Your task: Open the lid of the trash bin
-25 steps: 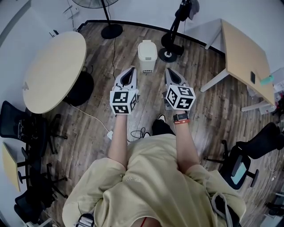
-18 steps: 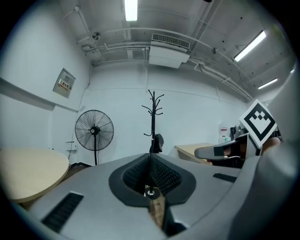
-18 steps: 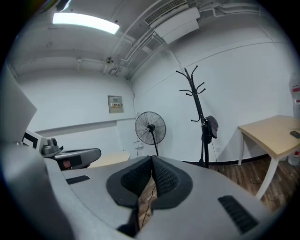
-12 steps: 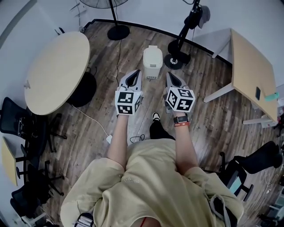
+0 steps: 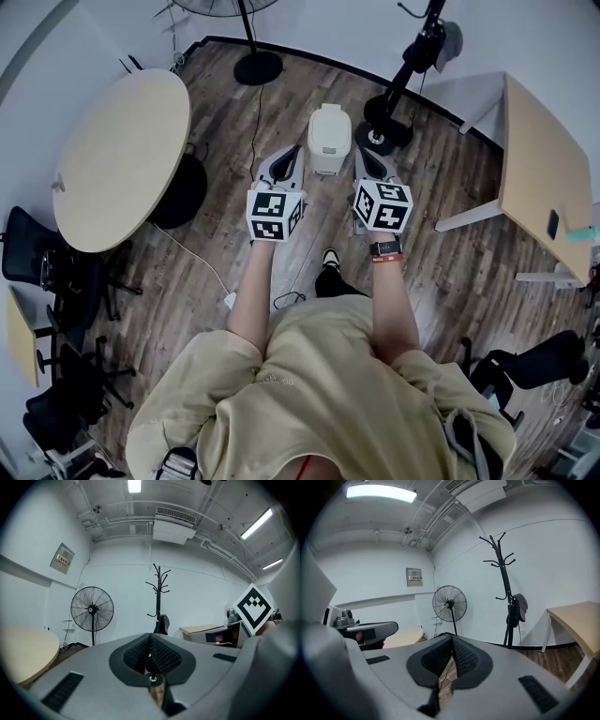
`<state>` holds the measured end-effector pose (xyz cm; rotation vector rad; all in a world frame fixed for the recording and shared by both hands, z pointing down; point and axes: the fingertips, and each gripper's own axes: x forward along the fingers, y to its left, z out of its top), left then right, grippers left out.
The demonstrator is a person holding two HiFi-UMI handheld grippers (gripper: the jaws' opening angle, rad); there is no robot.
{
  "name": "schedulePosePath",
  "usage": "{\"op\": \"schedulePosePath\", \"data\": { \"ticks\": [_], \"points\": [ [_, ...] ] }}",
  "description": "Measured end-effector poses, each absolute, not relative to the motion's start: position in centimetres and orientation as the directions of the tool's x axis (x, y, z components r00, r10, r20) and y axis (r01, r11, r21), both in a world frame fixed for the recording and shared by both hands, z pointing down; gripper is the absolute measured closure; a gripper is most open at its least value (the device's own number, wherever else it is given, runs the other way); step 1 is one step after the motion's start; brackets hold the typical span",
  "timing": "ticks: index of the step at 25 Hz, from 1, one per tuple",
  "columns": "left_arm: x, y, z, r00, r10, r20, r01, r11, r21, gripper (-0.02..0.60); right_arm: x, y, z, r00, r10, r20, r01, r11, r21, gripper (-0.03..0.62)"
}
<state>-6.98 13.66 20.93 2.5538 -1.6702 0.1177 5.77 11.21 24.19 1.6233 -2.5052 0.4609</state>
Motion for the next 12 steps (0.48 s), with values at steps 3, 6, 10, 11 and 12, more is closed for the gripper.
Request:
{"op": "schedulePosePath", "data": {
  "ticks": [3, 6, 10, 11, 12],
  "points": [
    [-7.0, 11.5, 21.5, 0.397, -0.91, 0.122, -0.918, -0.394, 0.047, 0.557, 5.9, 8.9, 24.9, -0.42, -0.863, 0.28, -0.906, 0.379, -0.19, 0.583],
    [-6.8, 9.4, 22.1, 0.396, -0.909, 0.132, -0.918, -0.393, 0.05, 0.557, 6.0, 6.8, 25.6, -0.421, -0.858, 0.294, -0.906, 0.381, -0.186, 0.583],
    [-6.5, 7.1, 22.7, 0.396, -0.907, 0.144, -0.918, -0.393, 0.051, 0.557, 6.4, 4.4, 26.3, -0.422, -0.854, 0.305, -0.906, 0.38, -0.188, 0.585],
    [-6.4, 6.6, 22.8, 0.396, -0.907, 0.147, -0.918, -0.392, 0.053, 0.557, 6.5, 3.9, 26.4, -0.424, -0.852, 0.306, -0.904, 0.382, -0.19, 0.585],
    [-6.2, 6.0, 23.0, 0.396, -0.906, 0.151, -0.918, -0.392, 0.054, 0.557, 6.6, 3.3, 26.5, -0.427, -0.85, 0.308, -0.903, 0.384, -0.193, 0.585]
  ]
}}
